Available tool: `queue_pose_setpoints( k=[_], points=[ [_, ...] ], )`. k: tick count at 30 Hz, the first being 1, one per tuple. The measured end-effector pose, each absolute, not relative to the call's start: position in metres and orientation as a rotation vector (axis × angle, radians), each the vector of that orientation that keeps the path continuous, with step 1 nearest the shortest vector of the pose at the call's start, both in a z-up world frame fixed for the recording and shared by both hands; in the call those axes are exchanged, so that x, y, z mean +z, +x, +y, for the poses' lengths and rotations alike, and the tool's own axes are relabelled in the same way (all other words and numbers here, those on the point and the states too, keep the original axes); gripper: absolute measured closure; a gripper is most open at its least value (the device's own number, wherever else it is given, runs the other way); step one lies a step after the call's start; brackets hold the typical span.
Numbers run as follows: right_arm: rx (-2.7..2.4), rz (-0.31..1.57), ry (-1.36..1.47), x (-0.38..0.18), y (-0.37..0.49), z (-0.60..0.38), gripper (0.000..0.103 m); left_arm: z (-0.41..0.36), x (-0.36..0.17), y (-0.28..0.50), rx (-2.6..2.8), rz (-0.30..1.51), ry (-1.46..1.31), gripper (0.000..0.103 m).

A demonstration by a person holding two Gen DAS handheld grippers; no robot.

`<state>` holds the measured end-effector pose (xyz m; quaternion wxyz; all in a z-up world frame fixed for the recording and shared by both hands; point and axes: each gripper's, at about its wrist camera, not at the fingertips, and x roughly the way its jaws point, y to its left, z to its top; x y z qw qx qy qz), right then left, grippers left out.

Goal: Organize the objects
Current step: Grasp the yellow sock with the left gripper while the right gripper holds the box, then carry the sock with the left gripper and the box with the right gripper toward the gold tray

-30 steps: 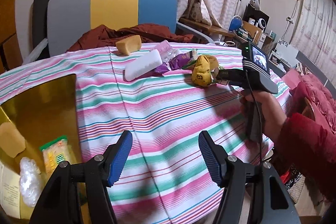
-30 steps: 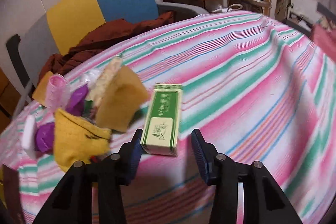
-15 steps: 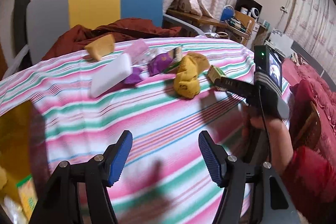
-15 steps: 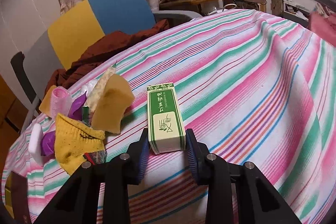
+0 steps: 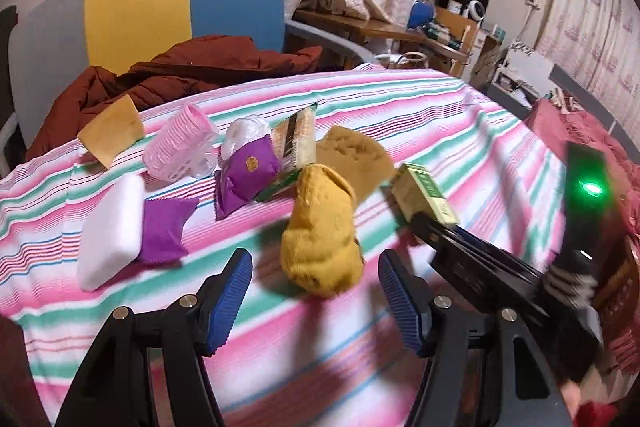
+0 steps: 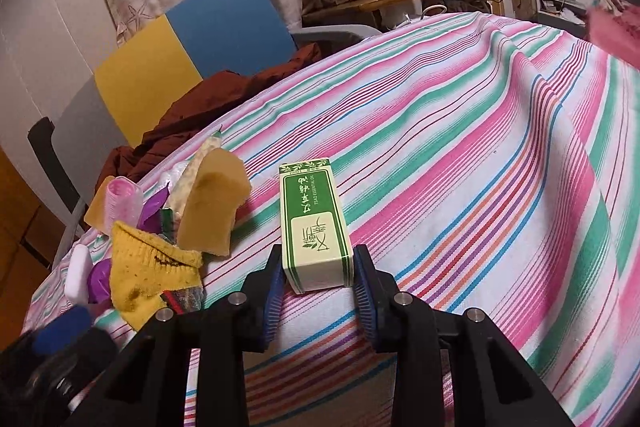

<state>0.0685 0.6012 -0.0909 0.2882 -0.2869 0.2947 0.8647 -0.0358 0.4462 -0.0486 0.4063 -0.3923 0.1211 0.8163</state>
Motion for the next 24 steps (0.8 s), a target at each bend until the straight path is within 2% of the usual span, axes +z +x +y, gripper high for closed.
queue_pose_setpoints(
  k=[7,8,10,11,18,24],
  points=[
    [2.304,0.772,-0.762,-0.091,0.069,0.601,0.07,0.455,-0.073,-0.048,2.07,0.304,-0.965,0.036],
    [2.305,0.771,-0.761,-0.092,0.069,0.601,0.07,0.457,-0.075,-0.048,2.046,0.302,-0.975,0.038],
    [2.306,0.771,-0.758,-0.092,0.07,0.602,0.07,0.461,-0.08,-0.049,1.973,0.295,-0.998,0.055],
    [2.306,0.771,-0.756,-0.092,0.07,0.602,0.07,0.462,-0.082,-0.049,1.936,0.288,-1.004,0.057],
    [2.305,0.763,-0.757,-0.092,0.069,0.602,0.07,0.457,-0.082,-0.042,1.93,0.279,-0.964,0.066],
    [2.285,0.703,-0.757,-0.088,0.069,0.598,0.069,0.439,-0.074,-0.031,2.0,0.271,-0.884,0.067]
  ],
)
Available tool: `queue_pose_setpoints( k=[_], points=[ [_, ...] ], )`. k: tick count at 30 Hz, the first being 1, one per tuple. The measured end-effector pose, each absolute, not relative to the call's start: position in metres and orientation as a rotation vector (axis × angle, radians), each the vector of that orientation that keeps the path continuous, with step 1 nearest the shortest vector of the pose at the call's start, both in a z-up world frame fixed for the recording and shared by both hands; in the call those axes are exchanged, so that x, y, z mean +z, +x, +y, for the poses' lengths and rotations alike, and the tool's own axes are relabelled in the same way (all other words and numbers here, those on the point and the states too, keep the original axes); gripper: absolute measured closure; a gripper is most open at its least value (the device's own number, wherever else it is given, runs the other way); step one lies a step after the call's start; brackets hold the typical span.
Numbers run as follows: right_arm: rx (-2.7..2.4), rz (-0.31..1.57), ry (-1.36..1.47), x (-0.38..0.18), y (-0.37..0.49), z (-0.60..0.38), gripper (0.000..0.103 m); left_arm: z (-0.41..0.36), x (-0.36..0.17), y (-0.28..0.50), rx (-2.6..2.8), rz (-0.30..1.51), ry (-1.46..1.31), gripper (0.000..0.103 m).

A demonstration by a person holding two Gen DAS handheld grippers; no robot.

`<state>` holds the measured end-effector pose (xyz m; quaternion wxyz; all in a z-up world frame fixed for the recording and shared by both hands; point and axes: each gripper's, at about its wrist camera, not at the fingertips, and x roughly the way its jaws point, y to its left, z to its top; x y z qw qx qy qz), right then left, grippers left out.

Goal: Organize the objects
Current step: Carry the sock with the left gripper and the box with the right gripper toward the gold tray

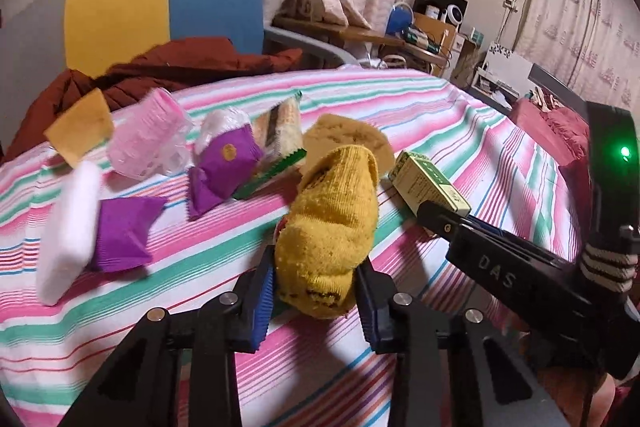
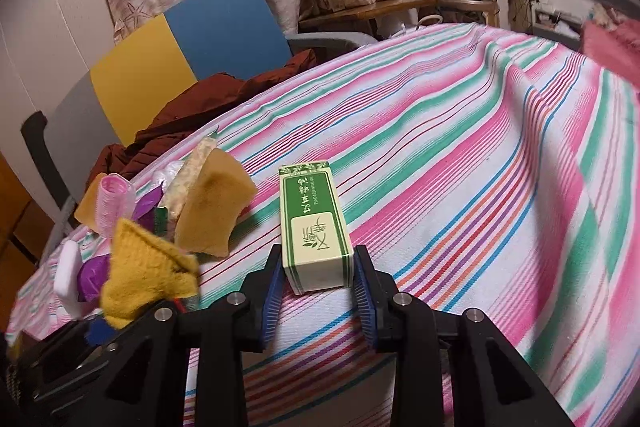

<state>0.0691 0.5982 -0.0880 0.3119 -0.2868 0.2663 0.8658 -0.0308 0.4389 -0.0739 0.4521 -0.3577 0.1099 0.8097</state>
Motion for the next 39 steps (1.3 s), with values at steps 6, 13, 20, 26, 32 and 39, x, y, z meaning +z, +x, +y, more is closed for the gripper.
queue_pose_setpoints(
  k=[6,13,20,26,32,39],
  points=[
    [2.32,0.567,-0.724,-0.075,0.068,0.582,0.071,0.42,-0.069,-0.021,2.041,0.279,-0.824,0.067],
    [2.342,0.491,-0.704,-0.067,0.069,0.569,0.071,0.392,-0.069,-0.01,2.077,0.269,-0.803,0.067],
    [2.341,0.466,-0.678,-0.064,0.081,0.552,0.071,0.37,-0.069,-0.007,2.115,0.214,-0.819,0.067],
    [2.388,0.424,-0.718,-0.062,0.086,0.524,0.072,0.358,-0.07,0.001,2.122,0.223,-0.815,0.067],
    [2.445,0.442,-0.747,-0.059,0.095,0.497,0.072,0.321,-0.066,0.012,2.137,0.124,-0.883,0.067],
    [2.53,0.471,-0.759,-0.043,0.098,0.46,0.072,0.259,-0.043,0.025,2.153,-0.01,-0.874,0.067]
  ],
)
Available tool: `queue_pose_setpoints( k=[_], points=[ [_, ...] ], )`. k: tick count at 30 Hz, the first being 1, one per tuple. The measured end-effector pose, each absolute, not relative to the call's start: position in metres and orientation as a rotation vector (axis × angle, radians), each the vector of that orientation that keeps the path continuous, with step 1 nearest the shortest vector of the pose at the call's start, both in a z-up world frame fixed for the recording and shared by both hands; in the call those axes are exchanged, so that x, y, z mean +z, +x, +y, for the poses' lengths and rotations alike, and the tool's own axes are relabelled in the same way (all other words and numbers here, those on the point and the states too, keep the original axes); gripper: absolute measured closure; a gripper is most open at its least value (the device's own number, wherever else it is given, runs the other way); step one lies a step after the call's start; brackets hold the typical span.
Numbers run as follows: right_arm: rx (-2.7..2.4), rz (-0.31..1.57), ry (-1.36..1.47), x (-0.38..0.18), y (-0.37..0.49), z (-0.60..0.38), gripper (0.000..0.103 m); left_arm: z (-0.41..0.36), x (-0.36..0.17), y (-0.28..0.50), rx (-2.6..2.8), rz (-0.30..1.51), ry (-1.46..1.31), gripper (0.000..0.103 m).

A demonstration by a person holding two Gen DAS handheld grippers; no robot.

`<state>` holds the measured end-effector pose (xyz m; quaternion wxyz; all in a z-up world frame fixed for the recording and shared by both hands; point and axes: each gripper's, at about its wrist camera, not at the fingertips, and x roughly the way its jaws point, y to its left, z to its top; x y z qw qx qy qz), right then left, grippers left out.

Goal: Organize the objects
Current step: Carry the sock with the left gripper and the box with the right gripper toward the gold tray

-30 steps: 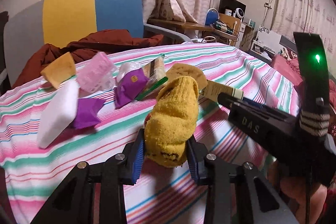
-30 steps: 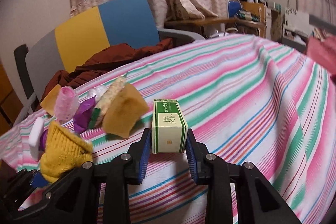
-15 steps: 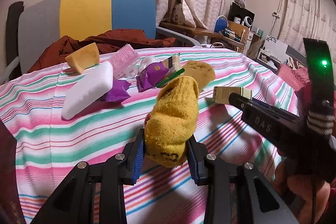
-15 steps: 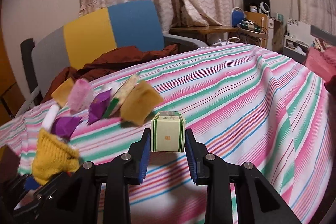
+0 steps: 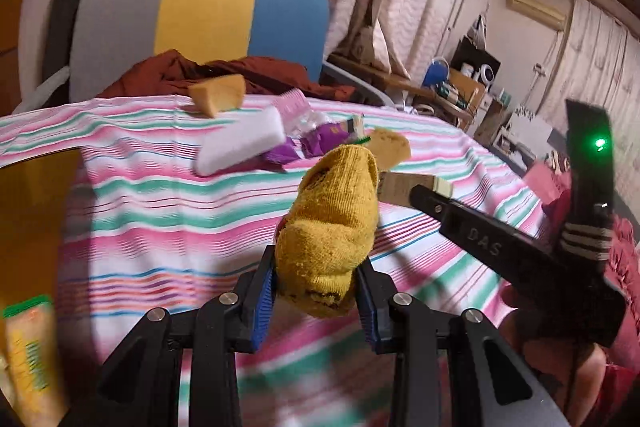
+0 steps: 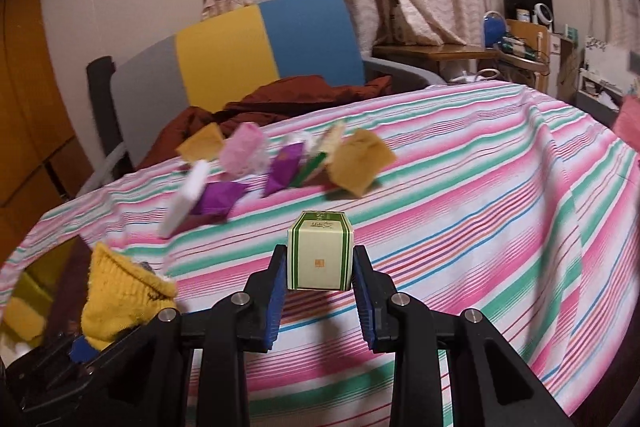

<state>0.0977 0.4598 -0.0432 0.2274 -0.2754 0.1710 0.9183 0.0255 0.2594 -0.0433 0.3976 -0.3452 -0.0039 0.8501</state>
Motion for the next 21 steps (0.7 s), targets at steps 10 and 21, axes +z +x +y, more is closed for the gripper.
queue_pose_setpoints(
  k=[10,21],
  points=[
    [2.722,0.467,-0.799,-0.022,0.088,0.381,0.072,0.172,-0.02,0.031,2.244,-0.163,-0.844,0.067],
    [2.989,0.409,-0.862,0.003,0.073,0.282,0.072,0.084,-0.022,-0.008,2.437,-0.266,-0.915,0.067]
  ],
)
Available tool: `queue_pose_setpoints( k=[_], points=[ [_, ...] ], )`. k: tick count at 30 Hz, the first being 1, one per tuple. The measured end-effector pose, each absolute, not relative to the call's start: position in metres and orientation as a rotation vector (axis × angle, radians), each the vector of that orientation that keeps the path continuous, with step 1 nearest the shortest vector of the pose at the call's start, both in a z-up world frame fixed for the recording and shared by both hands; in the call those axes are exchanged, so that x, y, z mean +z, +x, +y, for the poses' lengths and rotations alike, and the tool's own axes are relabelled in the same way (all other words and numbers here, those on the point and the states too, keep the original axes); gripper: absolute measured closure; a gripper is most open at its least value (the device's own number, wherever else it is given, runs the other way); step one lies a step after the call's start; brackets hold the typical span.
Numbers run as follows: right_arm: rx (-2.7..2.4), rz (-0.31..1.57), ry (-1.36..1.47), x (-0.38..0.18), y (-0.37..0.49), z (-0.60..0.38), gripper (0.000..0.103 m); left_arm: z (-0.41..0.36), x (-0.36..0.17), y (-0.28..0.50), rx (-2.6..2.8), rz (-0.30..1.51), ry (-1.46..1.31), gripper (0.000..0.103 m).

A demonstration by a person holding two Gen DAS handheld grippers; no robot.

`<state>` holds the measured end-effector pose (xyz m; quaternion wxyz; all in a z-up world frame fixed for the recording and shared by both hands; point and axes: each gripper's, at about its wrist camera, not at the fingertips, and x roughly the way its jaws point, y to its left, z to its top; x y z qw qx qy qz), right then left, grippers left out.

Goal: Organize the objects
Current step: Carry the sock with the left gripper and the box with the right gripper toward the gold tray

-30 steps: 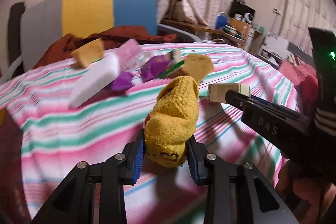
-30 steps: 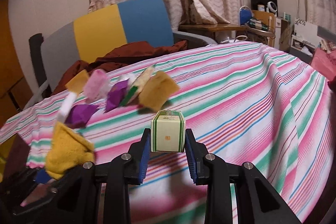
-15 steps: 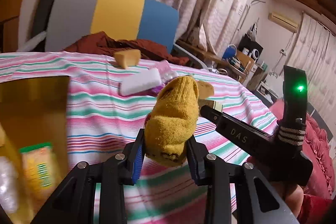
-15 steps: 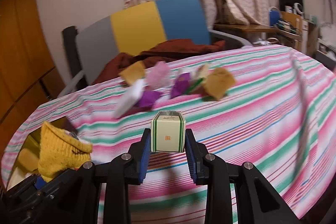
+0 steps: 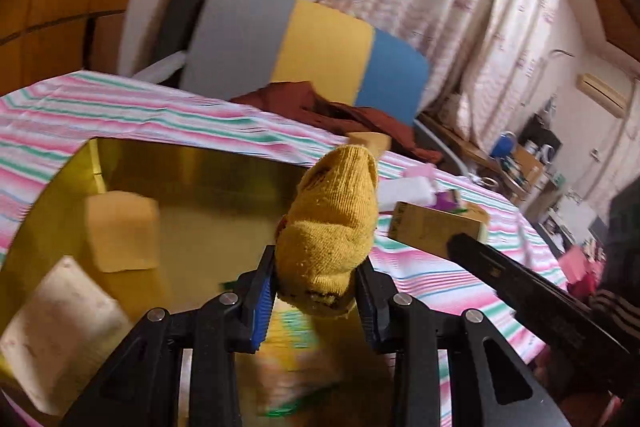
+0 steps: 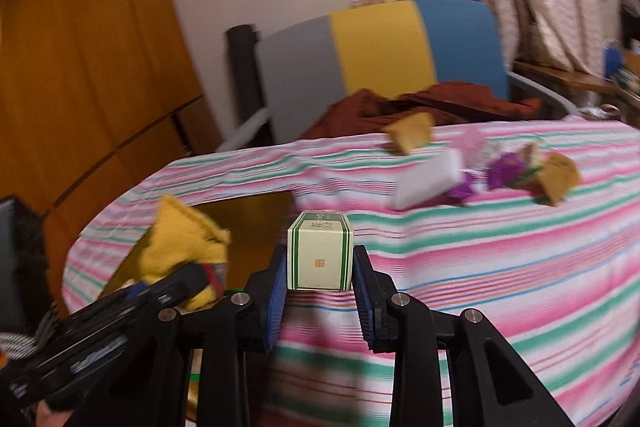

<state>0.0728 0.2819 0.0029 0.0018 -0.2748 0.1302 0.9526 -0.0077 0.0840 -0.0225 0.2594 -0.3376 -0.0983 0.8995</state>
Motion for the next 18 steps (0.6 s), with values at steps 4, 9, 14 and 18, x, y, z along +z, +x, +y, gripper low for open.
queue_pose_setpoints(
  k=[4,9,14,18],
  points=[
    [3.048,0.358,-0.901,0.004,0.066,0.253,0.072,0.068,-0.031,-0.024,2.472,-0.243,-0.974,0.067],
    [3.046,0.336,-0.992,-0.006,0.054,0.232,0.067,0.053,-0.042,-0.039,2.51,-0.255,-1.067,0.055],
    [3.057,0.321,-1.018,-0.011,0.054,0.225,0.051,0.042,-0.039,-0.038,2.546,-0.298,-1.057,0.049],
    [3.061,0.296,-1.001,-0.011,0.059,0.224,0.048,0.038,-0.034,-0.033,2.586,-0.306,-1.031,0.048]
  ],
)
